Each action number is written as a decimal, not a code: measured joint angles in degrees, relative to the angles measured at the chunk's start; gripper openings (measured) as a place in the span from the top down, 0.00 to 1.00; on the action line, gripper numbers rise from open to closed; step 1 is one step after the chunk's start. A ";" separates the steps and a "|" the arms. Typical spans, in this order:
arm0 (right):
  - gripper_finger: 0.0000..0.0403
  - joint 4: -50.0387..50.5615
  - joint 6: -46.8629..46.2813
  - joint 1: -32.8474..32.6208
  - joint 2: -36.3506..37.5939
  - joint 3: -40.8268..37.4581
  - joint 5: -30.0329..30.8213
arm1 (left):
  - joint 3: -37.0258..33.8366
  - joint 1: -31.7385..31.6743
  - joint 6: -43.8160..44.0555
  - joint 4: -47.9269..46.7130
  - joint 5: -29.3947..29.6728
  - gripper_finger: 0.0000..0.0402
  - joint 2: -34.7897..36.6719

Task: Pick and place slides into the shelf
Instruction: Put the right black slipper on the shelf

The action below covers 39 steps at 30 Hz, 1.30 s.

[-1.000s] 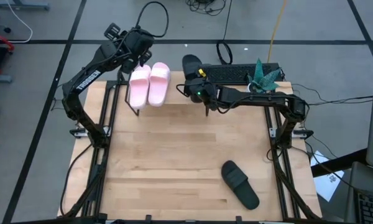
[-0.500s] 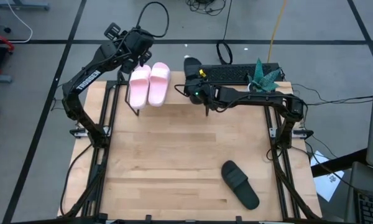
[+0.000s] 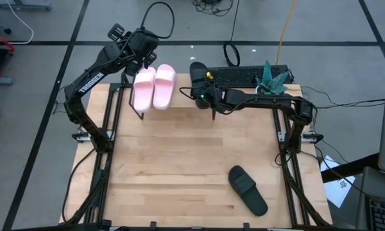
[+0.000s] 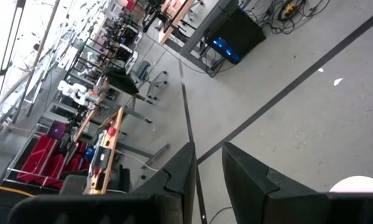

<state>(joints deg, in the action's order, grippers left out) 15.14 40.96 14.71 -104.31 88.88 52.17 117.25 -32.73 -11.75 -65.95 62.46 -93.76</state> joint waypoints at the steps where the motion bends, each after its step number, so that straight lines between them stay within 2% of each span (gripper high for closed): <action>1: 1.00 0.84 -0.47 0.01 0.00 0.00 0.01 | 0.00 0.00 0.00 0.00 0.00 0.79 0.00; 8: 1.00 4.21 -3.81 0.25 0.00 0.00 -0.20 | 0.00 0.00 0.00 0.00 0.00 0.79 0.00; 13: 1.00 7.48 -7.34 0.75 0.00 0.00 -2.90 | 0.00 0.00 0.00 0.01 -0.02 0.79 0.00; 31: 1.00 9.92 -8.03 1.74 0.02 0.00 -2.83 | 0.00 0.00 -0.04 0.00 -0.02 0.79 -0.02; 39: 0.91 10.01 -8.77 1.74 0.02 0.00 -2.83 | 0.00 0.00 -0.09 0.02 -0.02 0.79 -0.02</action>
<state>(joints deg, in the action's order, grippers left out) 25.15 32.18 16.45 -104.29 88.88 49.34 117.25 -32.73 -11.84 -65.93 62.43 -93.78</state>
